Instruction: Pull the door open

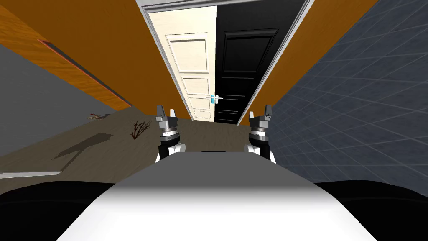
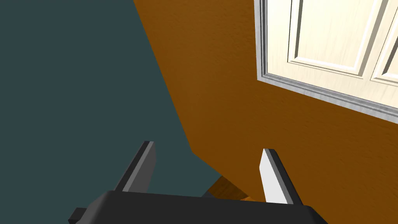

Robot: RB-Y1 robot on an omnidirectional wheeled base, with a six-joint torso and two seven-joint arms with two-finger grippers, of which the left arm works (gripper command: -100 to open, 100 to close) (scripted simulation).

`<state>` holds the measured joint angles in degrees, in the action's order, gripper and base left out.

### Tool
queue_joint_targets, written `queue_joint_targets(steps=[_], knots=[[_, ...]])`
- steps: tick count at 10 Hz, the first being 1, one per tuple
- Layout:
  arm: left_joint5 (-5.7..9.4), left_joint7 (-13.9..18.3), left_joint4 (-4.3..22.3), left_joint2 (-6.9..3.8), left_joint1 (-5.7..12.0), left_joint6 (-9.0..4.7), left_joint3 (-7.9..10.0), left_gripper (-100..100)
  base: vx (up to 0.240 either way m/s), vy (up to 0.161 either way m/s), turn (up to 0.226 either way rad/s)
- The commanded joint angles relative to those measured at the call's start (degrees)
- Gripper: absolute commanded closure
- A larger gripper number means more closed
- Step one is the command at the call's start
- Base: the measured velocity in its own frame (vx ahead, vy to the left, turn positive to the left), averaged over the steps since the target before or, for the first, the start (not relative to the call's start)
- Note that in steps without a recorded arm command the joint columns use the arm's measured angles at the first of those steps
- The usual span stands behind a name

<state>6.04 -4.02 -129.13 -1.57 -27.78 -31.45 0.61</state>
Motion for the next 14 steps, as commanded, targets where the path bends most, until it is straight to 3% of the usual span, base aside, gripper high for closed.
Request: queue_joint_targets(steps=[1, 7, 14], knots=[[0.13, 0.4, 1.9, -0.65, 0.85, 0.28, 0.18, -100, 0.108, -0.028, -0.073], [0.64, 2.0, 9.4, -3.05, 4.32, 1.44, 0.93, -100, 0.165, -0.021, -0.067], [1.17, 3.7, 17.2, -5.36, 7.89, 2.63, 1.69, -100, 0.1, -0.013, -0.055]])
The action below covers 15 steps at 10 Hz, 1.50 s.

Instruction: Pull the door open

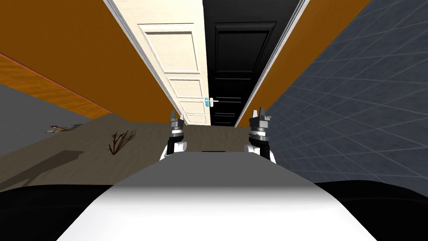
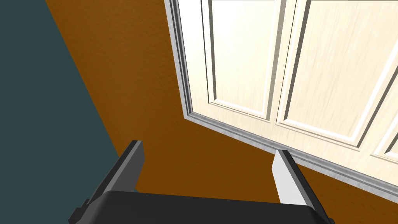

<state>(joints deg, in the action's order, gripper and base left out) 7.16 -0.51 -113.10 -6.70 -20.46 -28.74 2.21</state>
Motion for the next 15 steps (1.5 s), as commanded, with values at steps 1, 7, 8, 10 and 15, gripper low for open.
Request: queue_joint_targets(steps=[1, 7, 8, 10, 15], knots=[[0.13, 0.5, 2.4, -0.59, 1.15, 0.1, 0.22, -100, 0.107, -0.022, -0.064], [0.66, 2.1, 10.3, -2.83, 4.73, 1.3, 0.99, -100, 0.099, -0.013, -0.068], [0.75, 2.4, 11.6, -3.21, 5.35, 1.5, 1.12, -100, 0.106, -0.02, -0.062], [0.94, 3.0, 14.3, -3.99, 6.61, 1.93, 1.39, -100, 0.099, -0.004, -0.066], [1.41, 4.5, 21.2, -5.92, 9.77, 2.98, 2.07, -100, 0.105, -0.012, -0.073]])
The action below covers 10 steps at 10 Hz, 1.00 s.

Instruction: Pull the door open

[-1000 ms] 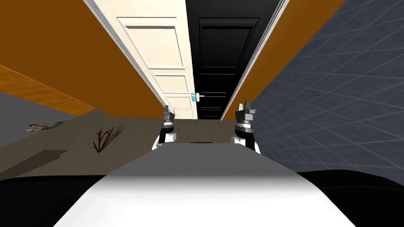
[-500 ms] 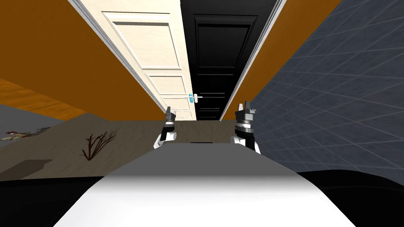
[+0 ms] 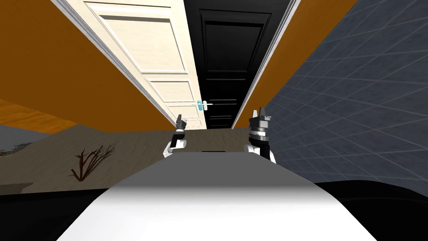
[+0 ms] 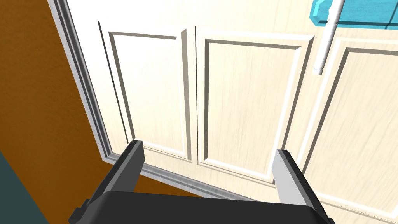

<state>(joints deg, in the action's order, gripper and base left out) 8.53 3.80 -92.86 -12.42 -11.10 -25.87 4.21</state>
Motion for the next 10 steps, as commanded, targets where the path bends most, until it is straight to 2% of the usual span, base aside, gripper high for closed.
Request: queue_joint_targets(steps=[1, 10], knots=[[0.13, 0.5, 2.4, -0.58, 1.04, 0.33, 0.2, -100, 0.099, -0.003, -0.059], [0.93, 3.0, 14.1, -3.83, 6.43, 2.13, 1.36, -100, 0.101, -0.001, -0.068]])
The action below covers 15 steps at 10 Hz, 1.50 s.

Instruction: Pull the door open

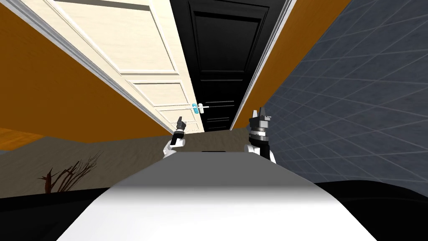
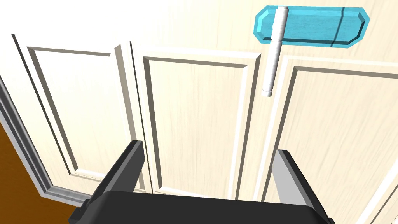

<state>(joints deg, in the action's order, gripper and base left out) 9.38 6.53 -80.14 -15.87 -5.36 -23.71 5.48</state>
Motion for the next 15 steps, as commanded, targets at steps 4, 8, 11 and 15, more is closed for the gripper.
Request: queue_joint_targets(steps=[4, 8, 11, 15], knots=[[0.4, 1.3, 6.0, -1.64, 2.81, 0.67, 0.55, -100, 0.101, 0.006, -0.058], [0.74, 2.3, 11.0, -3.01, 5.12, 1.44, 1.04, -100, 0.115, 0.009, -0.058], [1.0, 3.2, 14.9, -4.05, 6.87, 2.02, 1.42, -100, 0.151, 0.026, -0.071], [1.17, 3.7, 17.7, -4.76, 8.24, 2.28, 1.65, -100, 0.133, 0.022, -0.043]])
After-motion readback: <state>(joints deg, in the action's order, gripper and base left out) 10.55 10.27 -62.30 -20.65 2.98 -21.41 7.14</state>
